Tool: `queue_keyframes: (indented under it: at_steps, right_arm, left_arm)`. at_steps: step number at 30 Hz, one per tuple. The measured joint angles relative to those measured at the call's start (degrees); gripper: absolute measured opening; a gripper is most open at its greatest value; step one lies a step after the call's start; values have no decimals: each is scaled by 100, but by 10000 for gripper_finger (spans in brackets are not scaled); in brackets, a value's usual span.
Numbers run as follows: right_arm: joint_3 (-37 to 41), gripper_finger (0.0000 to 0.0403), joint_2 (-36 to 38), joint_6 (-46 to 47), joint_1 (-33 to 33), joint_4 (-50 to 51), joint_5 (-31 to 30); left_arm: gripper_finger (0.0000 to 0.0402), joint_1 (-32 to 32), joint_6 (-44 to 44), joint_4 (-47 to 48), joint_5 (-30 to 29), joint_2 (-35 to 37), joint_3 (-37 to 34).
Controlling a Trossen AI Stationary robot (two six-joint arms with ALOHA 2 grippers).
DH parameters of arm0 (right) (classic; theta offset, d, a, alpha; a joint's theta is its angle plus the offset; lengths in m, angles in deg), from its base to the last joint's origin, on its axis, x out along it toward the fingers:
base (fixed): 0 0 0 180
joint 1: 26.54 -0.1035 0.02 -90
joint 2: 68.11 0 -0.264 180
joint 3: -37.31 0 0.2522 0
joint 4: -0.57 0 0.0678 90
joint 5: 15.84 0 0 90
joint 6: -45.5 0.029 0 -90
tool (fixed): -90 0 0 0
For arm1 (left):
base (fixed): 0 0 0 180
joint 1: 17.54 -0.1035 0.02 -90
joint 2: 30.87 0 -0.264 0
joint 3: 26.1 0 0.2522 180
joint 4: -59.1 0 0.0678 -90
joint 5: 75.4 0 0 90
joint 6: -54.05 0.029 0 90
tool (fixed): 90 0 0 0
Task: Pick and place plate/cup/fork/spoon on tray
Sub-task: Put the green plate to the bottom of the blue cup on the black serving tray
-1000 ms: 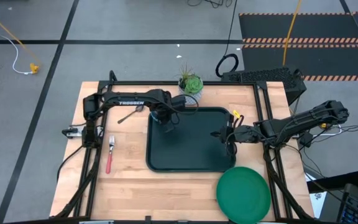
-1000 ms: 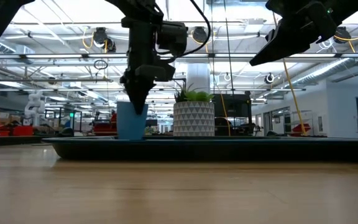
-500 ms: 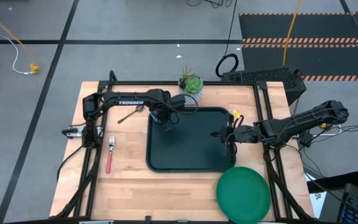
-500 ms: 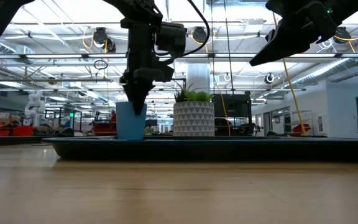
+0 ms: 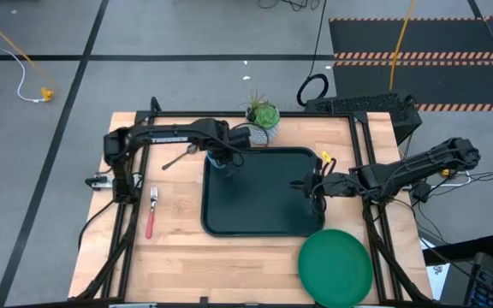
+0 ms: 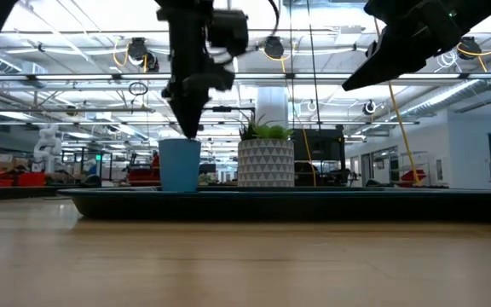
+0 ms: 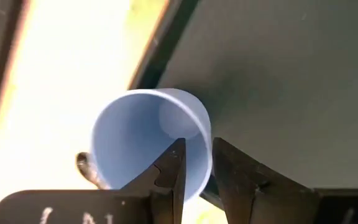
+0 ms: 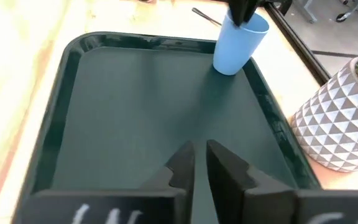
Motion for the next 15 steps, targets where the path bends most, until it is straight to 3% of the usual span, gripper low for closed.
queue_keyframes:
  at_steps: [8,15]
  right_arm:
    - [-219,130,-2,828,-601,205,2]
    - [-761,191,-341,2333,-1502,966,-47]
  left_arm:
    - [82,517,-121,-18,-467,1019,5]
    - [81,1702,-414,-162,-1456,1642,-79]
